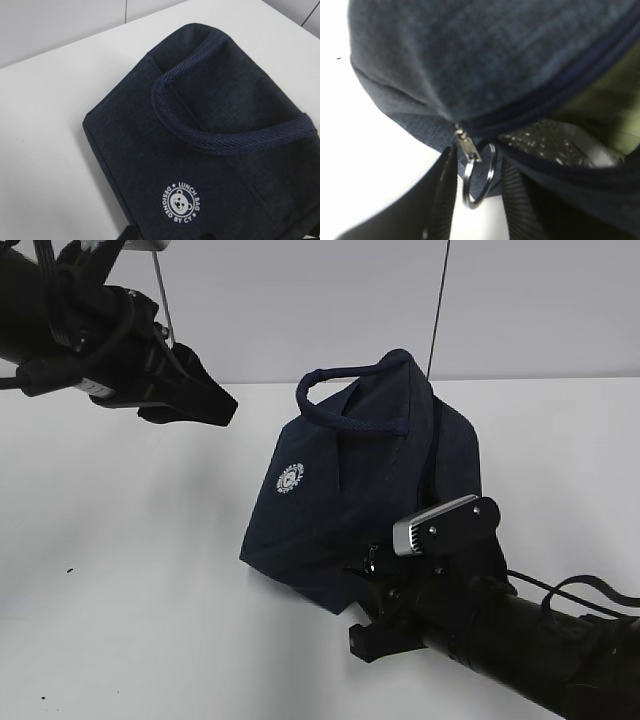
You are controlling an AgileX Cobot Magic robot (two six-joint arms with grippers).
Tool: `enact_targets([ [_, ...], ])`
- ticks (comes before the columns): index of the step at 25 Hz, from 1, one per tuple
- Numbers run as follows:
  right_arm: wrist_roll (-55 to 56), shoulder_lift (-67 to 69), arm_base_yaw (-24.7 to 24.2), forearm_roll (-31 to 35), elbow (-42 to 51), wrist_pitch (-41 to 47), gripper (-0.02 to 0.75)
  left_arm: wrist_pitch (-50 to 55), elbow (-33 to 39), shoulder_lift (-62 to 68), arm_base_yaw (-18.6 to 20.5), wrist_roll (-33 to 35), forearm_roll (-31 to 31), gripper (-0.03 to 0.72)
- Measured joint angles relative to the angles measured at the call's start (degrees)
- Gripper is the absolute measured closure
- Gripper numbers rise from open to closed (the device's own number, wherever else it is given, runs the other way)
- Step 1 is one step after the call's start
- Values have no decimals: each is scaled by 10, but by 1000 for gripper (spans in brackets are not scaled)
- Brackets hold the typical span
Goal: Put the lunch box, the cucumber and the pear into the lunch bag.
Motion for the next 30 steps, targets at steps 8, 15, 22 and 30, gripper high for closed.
enact_targets([
  [8, 1, 0, 0, 0, 0, -1, 512, 0, 0, 0, 0, 0, 0, 450],
  [15, 1, 0, 0, 0, 0, -3, 543, 0, 0, 0, 0, 0, 0, 450],
  [22, 1, 0, 0, 0, 0, -3, 554, 0, 0, 0, 0, 1, 0, 450],
  [30, 1, 0, 0, 0, 0, -3, 556, 0, 0, 0, 0, 1, 0, 450],
])
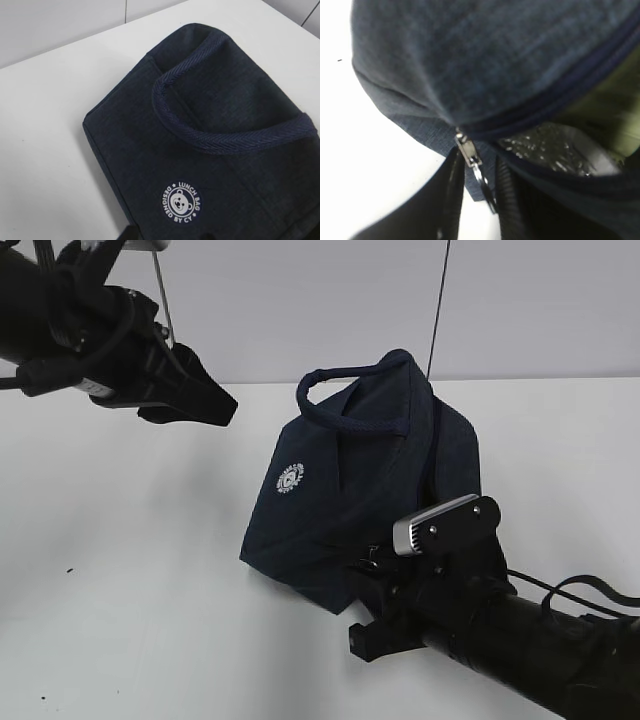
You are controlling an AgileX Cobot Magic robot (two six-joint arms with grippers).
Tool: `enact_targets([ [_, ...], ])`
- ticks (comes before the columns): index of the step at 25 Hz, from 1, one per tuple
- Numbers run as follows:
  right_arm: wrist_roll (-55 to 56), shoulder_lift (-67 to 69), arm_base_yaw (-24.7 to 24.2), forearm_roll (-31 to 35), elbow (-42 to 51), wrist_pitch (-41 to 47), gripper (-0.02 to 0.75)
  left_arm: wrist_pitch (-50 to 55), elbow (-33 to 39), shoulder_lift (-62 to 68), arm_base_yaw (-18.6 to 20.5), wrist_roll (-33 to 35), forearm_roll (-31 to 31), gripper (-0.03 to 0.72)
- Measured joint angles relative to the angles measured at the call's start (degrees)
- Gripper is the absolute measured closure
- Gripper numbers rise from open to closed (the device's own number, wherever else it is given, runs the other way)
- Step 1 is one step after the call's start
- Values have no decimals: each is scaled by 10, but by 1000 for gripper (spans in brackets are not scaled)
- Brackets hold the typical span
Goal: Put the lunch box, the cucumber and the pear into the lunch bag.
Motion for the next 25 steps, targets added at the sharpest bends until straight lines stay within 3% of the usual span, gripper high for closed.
enact_targets([
  [8, 0, 0, 0, 0, 0, 0, 557, 0, 0, 0, 0, 1, 0, 450],
  [16, 0, 0, 0, 0, 0, 0, 683, 0, 0, 0, 0, 1, 0, 450],
  [25, 0, 0, 0, 0, 0, 7, 700, 0, 0, 0, 0, 1, 0, 450],
])
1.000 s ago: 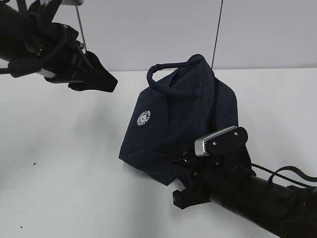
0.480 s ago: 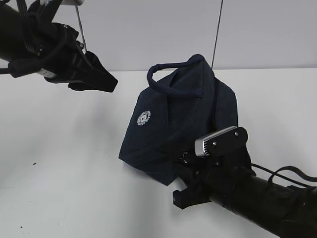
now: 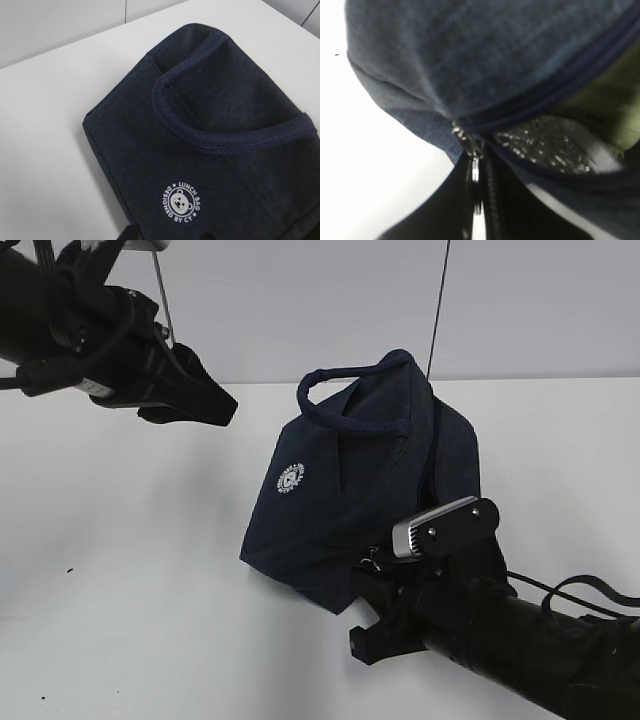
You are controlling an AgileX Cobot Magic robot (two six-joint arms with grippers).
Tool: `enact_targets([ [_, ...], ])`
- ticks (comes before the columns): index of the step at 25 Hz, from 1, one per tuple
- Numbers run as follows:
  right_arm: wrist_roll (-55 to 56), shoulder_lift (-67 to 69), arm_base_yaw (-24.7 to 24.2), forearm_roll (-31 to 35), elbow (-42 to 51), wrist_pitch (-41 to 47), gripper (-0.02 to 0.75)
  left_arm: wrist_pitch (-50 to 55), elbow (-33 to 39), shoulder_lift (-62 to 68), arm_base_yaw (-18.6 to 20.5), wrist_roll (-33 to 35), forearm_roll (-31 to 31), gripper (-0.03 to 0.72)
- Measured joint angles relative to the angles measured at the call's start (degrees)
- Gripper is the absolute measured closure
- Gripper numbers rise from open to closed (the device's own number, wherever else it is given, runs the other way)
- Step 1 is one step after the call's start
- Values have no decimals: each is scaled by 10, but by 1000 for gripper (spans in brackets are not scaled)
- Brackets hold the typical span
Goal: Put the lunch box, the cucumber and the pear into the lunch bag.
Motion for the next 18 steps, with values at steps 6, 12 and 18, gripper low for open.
enact_targets([
  [6, 0, 0, 0, 0, 0, 9, 699, 0, 0, 0, 0, 0, 0, 450],
  [12, 0, 0, 0, 0, 0, 9, 732, 0, 0, 0, 0, 0, 0, 450],
  [18, 0, 0, 0, 0, 0, 10, 732, 0, 0, 0, 0, 0, 0, 450],
])
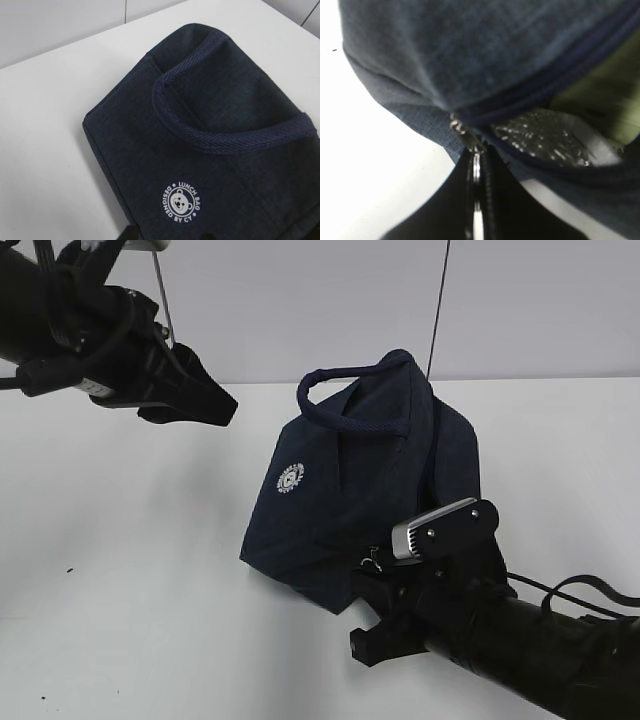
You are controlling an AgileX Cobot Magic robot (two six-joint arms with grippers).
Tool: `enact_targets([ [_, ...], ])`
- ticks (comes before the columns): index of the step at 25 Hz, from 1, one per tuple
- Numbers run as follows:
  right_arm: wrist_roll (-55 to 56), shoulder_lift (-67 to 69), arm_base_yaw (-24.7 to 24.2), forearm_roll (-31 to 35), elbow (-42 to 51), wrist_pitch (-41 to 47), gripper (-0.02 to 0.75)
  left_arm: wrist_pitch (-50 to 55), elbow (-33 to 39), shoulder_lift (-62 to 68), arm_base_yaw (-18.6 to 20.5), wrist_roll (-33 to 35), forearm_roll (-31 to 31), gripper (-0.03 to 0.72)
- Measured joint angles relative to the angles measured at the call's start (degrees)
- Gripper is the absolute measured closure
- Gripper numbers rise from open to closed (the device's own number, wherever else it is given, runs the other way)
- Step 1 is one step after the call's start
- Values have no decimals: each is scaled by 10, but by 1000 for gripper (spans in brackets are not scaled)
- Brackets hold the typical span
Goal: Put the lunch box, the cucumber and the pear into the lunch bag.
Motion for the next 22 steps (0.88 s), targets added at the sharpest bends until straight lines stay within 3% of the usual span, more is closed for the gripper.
enact_targets([
  [5, 0, -23, 0, 0, 0, 19, 732, 0, 0, 0, 0, 0, 0, 450],
  [22, -48, -224, 0, -35, -14, 311, 732, 0, 0, 0, 0, 0, -15, 450],
])
